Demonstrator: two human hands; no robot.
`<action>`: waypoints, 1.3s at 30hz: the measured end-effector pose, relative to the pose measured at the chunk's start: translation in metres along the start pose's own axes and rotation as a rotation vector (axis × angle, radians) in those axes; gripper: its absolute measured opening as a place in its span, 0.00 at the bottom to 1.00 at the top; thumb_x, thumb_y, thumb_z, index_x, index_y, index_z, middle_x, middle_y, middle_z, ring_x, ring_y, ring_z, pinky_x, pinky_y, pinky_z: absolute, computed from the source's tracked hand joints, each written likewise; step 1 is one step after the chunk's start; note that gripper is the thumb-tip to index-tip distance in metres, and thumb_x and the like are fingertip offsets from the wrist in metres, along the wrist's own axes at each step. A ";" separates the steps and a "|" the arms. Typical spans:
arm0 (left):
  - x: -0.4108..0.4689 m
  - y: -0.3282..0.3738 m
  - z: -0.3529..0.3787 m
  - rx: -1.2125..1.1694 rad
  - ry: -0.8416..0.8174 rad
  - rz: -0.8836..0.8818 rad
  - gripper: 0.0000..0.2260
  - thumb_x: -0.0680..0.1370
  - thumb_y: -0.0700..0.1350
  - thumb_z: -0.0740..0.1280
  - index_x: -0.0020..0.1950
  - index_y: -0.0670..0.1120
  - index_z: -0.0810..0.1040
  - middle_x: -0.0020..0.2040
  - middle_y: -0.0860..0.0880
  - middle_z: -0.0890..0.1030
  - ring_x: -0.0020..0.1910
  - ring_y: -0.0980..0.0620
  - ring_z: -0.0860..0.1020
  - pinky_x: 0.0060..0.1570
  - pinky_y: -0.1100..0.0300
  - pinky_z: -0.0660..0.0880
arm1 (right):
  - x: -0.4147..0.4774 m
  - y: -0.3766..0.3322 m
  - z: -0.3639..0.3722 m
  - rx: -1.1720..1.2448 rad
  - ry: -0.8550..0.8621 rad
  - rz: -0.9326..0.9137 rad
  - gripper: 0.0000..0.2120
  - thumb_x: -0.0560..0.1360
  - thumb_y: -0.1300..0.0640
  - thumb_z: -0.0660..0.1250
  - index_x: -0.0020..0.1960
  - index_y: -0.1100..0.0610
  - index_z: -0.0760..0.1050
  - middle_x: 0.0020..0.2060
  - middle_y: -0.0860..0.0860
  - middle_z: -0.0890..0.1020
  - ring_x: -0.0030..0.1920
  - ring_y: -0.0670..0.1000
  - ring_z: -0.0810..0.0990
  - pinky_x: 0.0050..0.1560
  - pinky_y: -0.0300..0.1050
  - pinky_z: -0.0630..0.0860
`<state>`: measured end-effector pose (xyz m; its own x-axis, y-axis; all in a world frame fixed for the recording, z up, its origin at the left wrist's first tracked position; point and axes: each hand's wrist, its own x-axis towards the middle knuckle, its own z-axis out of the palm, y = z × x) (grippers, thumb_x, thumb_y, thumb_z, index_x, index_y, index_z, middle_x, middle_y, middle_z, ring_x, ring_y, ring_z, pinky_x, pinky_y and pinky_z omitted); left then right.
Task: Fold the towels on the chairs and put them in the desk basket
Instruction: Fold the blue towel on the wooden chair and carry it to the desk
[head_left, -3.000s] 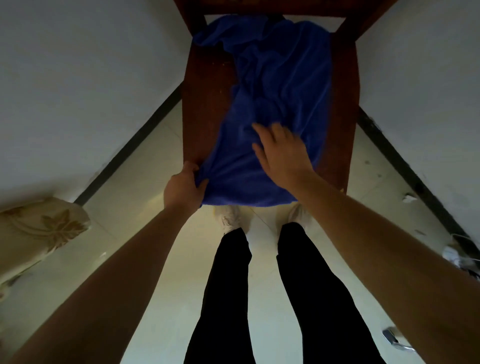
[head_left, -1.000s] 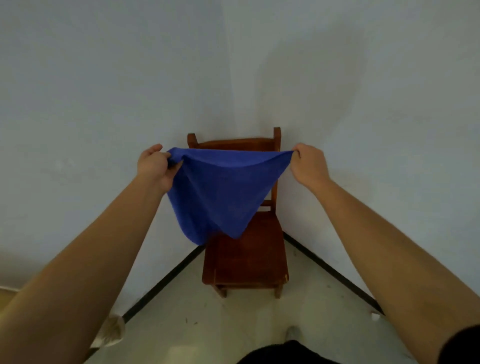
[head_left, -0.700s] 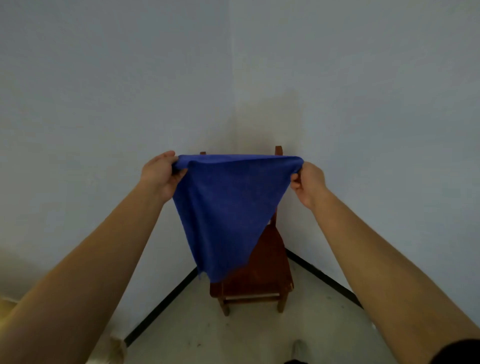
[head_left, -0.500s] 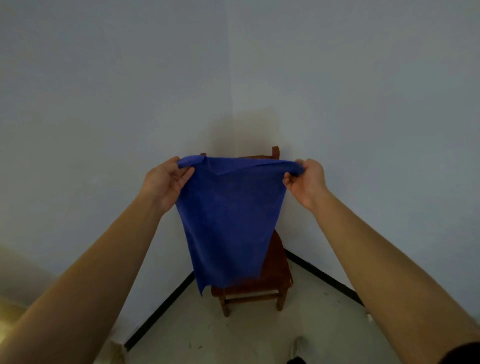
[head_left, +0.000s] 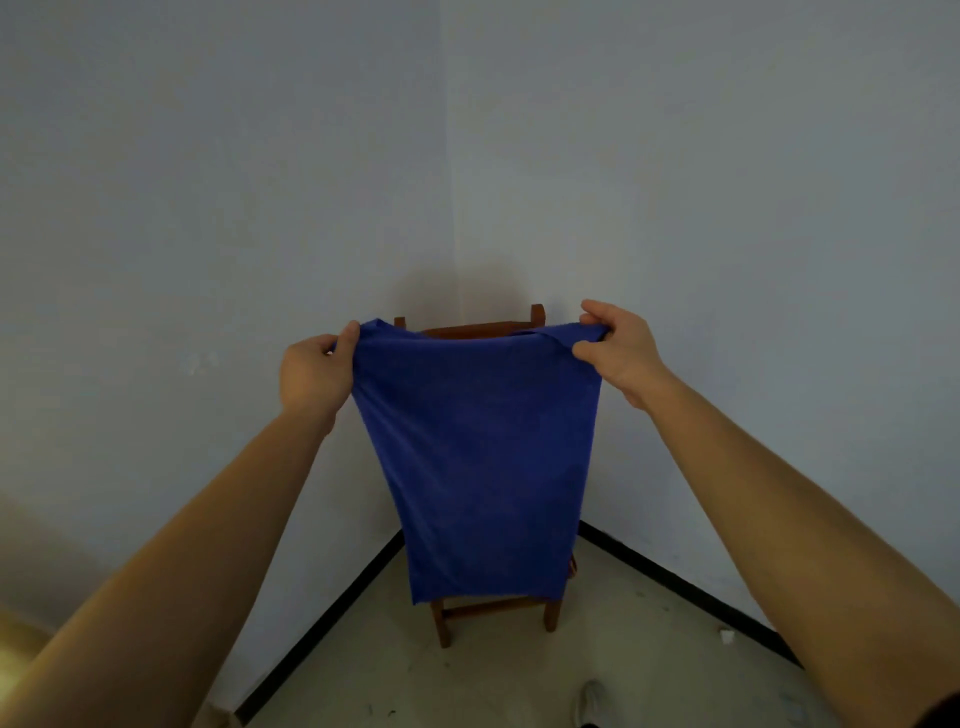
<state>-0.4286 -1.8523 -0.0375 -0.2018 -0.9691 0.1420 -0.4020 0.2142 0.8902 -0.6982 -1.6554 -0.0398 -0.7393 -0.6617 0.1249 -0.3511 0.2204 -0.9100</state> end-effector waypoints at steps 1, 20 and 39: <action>-0.001 0.001 -0.001 0.053 0.016 0.047 0.22 0.80 0.61 0.62 0.40 0.44 0.81 0.35 0.46 0.80 0.35 0.48 0.77 0.38 0.52 0.76 | 0.001 0.000 -0.003 -0.039 0.034 -0.030 0.26 0.75 0.65 0.70 0.73 0.57 0.72 0.57 0.49 0.79 0.59 0.50 0.78 0.62 0.43 0.75; -0.025 0.016 0.033 -0.634 -0.082 -0.250 0.10 0.79 0.49 0.70 0.56 0.45 0.78 0.50 0.49 0.81 0.47 0.51 0.80 0.46 0.56 0.78 | -0.016 0.003 -0.017 -0.480 0.037 -0.398 0.27 0.77 0.66 0.67 0.75 0.58 0.68 0.64 0.57 0.72 0.62 0.53 0.75 0.62 0.36 0.67; 0.017 0.022 0.008 -0.281 0.181 0.144 0.24 0.77 0.63 0.64 0.35 0.44 0.74 0.30 0.53 0.71 0.31 0.56 0.67 0.33 0.53 0.69 | 0.006 -0.020 -0.022 0.184 0.238 -0.152 0.20 0.80 0.41 0.65 0.36 0.53 0.76 0.26 0.50 0.77 0.23 0.48 0.77 0.29 0.47 0.78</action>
<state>-0.4480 -1.8633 -0.0186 -0.0665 -0.9428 0.3267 -0.1144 0.3324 0.9362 -0.7085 -1.6479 -0.0124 -0.8076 -0.4861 0.3340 -0.3743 -0.0152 -0.9272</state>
